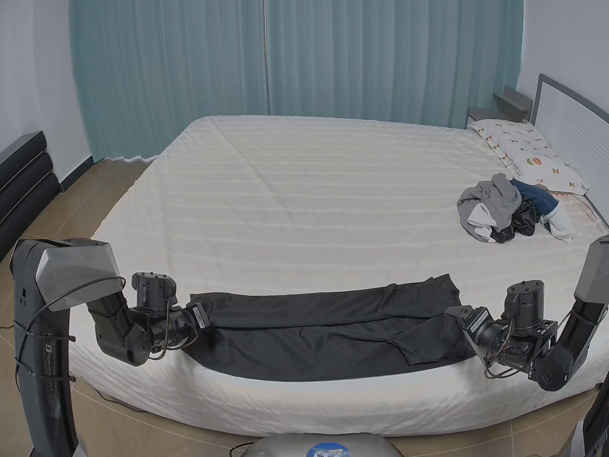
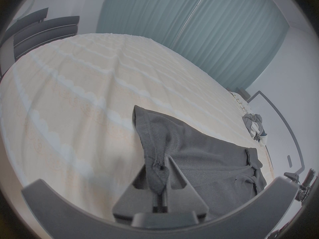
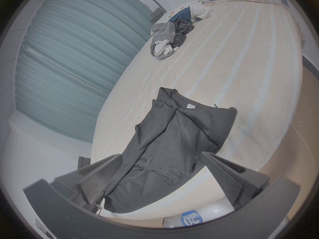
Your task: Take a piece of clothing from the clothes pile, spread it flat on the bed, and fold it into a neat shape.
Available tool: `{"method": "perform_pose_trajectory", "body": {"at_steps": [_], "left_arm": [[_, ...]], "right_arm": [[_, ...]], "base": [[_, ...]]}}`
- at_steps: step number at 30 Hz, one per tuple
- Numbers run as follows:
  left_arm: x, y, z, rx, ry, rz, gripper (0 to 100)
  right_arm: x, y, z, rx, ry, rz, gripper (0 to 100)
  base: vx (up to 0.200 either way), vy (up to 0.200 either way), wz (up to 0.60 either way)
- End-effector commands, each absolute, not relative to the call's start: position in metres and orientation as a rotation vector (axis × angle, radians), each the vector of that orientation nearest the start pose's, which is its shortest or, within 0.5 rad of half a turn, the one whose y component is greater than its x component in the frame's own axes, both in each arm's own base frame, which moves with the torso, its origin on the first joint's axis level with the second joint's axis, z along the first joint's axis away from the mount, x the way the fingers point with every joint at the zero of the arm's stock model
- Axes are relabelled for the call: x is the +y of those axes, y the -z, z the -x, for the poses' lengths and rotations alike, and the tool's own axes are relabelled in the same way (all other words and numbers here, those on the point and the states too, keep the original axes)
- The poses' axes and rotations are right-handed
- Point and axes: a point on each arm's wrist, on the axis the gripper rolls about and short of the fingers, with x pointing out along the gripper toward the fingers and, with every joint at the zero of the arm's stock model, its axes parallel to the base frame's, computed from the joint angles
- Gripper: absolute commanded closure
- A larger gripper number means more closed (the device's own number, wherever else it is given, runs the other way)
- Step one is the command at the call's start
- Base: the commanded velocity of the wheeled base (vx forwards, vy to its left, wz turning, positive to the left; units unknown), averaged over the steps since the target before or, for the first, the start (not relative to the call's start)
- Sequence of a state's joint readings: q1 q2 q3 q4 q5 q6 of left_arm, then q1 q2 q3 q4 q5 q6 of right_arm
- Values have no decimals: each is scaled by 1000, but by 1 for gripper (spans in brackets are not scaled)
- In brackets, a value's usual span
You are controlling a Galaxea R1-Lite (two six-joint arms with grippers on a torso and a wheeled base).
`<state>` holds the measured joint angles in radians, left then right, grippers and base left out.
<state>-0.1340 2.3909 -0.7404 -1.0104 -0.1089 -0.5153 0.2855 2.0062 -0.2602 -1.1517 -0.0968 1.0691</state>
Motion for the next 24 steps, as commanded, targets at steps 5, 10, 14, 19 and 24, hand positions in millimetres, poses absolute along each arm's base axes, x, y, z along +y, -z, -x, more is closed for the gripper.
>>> {"method": "perform_pose_trajectory", "body": {"at_steps": [5,10,14,19,24], "left_arm": [[-41,29,-359,663,44,502,100],[-30,18,-359,634,21,515,100],[-26,15,-359,626,14,519,100],[-19,12,-359,615,4,527,100],[-23,17,-358,632,11,524,100]], "right_arm": [[69,-30,-245,616,146,-923,0],[69,-31,-245,614,146,-924,0],[69,-31,-245,613,147,-923,0],[69,-31,-244,612,147,-924,0],[69,-31,-244,613,147,-923,0]], "base": [[0,0,0],[0,0,0],[0,0,0],[0,0,0],[0,0,0]]}}
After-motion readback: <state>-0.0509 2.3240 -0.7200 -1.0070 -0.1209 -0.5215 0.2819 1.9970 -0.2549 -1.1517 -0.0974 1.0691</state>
